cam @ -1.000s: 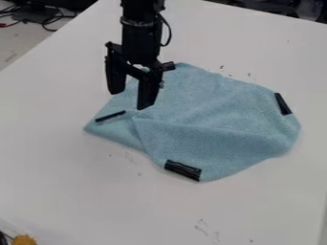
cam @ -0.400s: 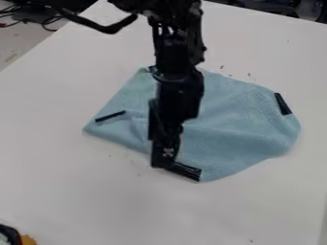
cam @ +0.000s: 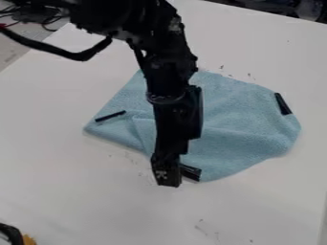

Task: Fold the cloth from bottom right to top left

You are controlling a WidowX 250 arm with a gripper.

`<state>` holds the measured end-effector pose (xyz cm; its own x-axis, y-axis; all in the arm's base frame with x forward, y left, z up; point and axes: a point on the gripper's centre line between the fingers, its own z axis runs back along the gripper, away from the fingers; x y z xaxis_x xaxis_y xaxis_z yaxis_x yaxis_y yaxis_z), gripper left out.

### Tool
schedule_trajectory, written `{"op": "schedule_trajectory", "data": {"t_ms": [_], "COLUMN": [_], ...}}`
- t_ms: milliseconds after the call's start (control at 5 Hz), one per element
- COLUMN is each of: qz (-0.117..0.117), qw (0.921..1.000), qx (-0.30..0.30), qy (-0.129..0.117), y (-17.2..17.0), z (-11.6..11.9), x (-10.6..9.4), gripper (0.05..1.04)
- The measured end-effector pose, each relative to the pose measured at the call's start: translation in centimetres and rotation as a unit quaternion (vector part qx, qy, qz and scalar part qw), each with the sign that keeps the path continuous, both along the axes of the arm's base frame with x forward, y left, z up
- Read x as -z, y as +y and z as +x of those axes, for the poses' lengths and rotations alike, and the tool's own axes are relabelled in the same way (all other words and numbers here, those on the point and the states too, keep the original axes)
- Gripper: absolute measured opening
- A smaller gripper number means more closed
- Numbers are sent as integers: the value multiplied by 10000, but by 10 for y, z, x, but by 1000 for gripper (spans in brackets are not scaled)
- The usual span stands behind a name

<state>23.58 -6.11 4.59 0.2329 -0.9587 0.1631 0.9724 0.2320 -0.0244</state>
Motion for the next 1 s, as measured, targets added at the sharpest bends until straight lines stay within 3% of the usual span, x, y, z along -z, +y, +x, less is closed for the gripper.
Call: {"op": "schedule_trajectory", "data": {"t_ms": [200, 400, 600, 1000], "qz": [-75, 100, 149, 1], "qw": [9994, 9993, 9988, 9977], "qx": [282, 302, 226, 2], "qy": [-158, -203, -409, -677], "y": [-5, -9, -9, -3], "z": [7, 13, 16, 15], "x": [10, 21, 28, 42], "gripper": [1001, 1001, 1001, 990]}}
